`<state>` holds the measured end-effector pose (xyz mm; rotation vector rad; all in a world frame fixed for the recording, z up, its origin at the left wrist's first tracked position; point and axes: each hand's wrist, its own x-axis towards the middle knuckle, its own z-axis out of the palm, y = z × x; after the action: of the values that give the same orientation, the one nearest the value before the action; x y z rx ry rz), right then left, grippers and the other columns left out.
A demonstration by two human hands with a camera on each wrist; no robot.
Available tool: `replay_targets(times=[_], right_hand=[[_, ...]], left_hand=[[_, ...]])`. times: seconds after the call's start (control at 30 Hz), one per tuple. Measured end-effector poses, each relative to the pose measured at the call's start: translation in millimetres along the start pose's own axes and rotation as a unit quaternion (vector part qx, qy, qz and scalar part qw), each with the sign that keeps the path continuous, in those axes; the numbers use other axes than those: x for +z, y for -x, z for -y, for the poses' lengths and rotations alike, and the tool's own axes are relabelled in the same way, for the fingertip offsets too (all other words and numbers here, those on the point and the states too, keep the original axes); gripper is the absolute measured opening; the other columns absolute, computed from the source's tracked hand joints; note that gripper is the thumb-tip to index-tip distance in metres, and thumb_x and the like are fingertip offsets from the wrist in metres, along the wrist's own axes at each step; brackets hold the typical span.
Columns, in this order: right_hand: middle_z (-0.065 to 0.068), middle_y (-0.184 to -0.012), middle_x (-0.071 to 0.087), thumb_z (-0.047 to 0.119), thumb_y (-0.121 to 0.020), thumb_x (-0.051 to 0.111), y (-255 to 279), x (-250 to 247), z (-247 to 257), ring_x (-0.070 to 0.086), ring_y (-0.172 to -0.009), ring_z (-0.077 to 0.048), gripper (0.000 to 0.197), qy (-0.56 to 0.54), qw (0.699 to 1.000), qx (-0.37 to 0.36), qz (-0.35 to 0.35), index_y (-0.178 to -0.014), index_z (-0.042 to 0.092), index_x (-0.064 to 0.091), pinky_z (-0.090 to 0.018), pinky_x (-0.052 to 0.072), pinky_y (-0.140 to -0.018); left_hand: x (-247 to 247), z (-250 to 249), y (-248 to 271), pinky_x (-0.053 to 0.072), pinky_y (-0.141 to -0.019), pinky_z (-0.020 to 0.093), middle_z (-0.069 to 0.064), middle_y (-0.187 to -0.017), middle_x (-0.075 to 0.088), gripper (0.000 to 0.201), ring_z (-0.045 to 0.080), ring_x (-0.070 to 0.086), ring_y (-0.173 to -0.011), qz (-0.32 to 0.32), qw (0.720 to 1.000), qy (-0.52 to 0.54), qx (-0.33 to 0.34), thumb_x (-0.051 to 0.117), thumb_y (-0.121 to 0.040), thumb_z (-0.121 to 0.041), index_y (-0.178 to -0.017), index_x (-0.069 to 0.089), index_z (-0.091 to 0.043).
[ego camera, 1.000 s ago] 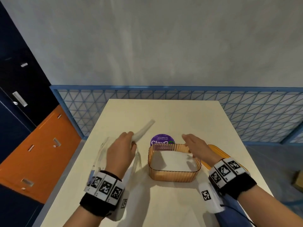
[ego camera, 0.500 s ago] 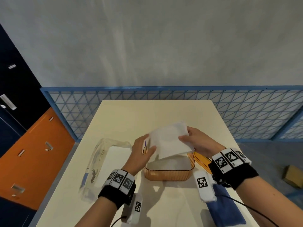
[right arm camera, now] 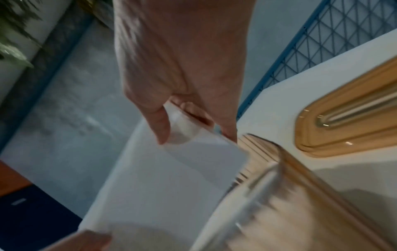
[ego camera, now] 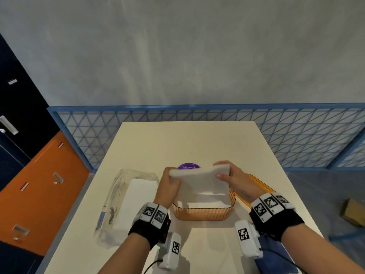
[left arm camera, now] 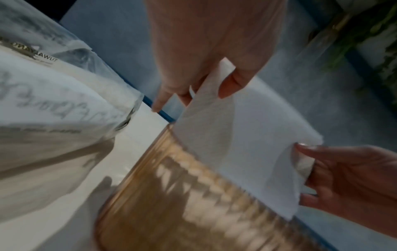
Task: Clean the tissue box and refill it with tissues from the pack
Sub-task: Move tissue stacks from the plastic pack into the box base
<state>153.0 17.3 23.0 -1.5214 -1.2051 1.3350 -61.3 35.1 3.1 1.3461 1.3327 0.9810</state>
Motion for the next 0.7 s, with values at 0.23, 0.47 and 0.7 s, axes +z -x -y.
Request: replay_targets(times=[0.23, 0.47, 0.7], right_hand=[[-0.011, -0.119, 0.059, 0.007, -0.092, 0.050, -2.2, 14.7, -25.5, 0.055, -0.110, -0.027, 0.030, 0.114, 0.989, 0.047, -0.086, -0.122, 0.010, 0.051, -0.042, 0.046, -0.098], [-0.013, -0.117, 0.060, 0.003, -0.093, 0.048, -10.2, 9.0, -17.8, 0.055, -0.099, -0.021, 0.030, 0.162, 0.981, 0.083, -0.072, -0.122, 0.002, 0.053, -0.029, 0.046, -0.084], [-0.016, -0.133, 0.050, 0.009, -0.095, 0.044, -17.7, 17.4, -18.3, 0.048, -0.123, -0.030, 0.036, 0.372, 0.916, 0.144, -0.035, -0.130, 0.001, 0.042, -0.030, 0.042, -0.094]], left_hand=[[16.8, 8.9, 3.1, 0.041, -0.067, 0.023, 0.013, -0.108, 0.051, 0.029, 0.023, 0.050, -0.095, 0.016, 0.995, -0.095, -0.032, 0.035, -0.095, -0.002, -0.124, 0.035, -0.002], [17.0, 4.1, -7.3, 0.032, -0.099, 0.037, 0.007, -0.119, 0.061, 0.049, 0.027, 0.054, -0.112, -0.002, 0.959, -0.279, -0.059, 0.045, -0.093, -0.015, -0.139, 0.027, -0.021], [29.2, 13.8, -23.3, 0.026, -0.107, 0.049, 0.009, -0.125, 0.055, 0.067, 0.025, 0.046, -0.122, 0.056, 0.862, -0.500, -0.067, 0.043, -0.095, -0.019, -0.150, 0.006, -0.026]])
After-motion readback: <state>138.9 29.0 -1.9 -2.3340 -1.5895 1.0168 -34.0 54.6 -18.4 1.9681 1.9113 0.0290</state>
